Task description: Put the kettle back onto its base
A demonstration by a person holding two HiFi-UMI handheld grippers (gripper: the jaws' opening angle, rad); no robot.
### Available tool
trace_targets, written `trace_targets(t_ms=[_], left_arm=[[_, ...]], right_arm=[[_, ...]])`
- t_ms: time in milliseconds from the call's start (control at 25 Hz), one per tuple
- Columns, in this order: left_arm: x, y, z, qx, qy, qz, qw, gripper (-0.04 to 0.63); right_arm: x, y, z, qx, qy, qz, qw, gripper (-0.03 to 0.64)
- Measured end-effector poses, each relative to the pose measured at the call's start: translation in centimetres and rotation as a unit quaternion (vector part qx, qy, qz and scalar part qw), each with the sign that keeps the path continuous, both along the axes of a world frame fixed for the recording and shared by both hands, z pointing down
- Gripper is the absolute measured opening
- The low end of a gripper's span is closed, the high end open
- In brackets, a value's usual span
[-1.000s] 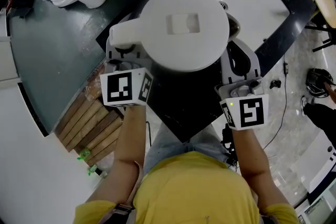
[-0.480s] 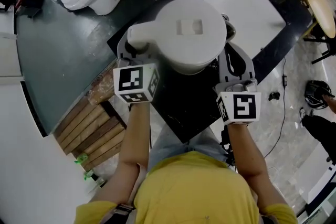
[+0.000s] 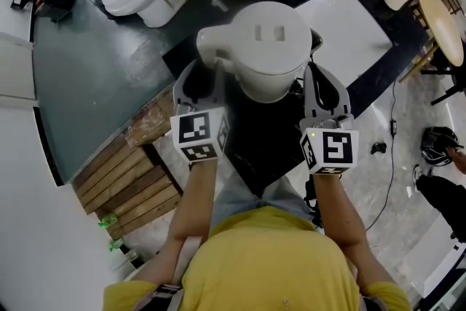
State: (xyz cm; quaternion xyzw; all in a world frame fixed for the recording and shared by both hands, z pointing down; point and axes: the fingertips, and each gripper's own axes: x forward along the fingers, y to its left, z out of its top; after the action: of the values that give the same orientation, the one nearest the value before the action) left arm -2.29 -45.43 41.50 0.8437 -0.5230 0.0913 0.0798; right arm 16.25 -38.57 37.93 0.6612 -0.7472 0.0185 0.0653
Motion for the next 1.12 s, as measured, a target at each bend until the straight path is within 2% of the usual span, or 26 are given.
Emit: trace_targets(t_ms=[440, 720, 920, 1120], left_arm=[[-0.2, 4.9, -5.1, 0.032, 0.019, 0.014, 0.9992, 0.149], [0.5, 8.0, -7.3, 0.039, 0.024, 0.053, 0.9975, 0.141], [1.4, 10.3, -8.6, 0.040, 0.013, 0.073, 0.9964, 0.038], [2.2, 12.4, -9.8, 0.033, 0.021, 0.091, 0.9951, 0.009]], right_arm=[[-1.7, 4.1, -3.3, 0.027, 0.004, -0.022, 0.999, 0.015], [-2.9, 6.6, -5.5, 0.035, -0.008, -0.037, 0.999, 0.015], [-3.1, 8.5, -6.9, 0.041, -0.011, -0.046, 0.998, 0.015], [-3.9, 10.0, -8.0, 0.041, -0.006, -0.065, 0.997, 0.015]])
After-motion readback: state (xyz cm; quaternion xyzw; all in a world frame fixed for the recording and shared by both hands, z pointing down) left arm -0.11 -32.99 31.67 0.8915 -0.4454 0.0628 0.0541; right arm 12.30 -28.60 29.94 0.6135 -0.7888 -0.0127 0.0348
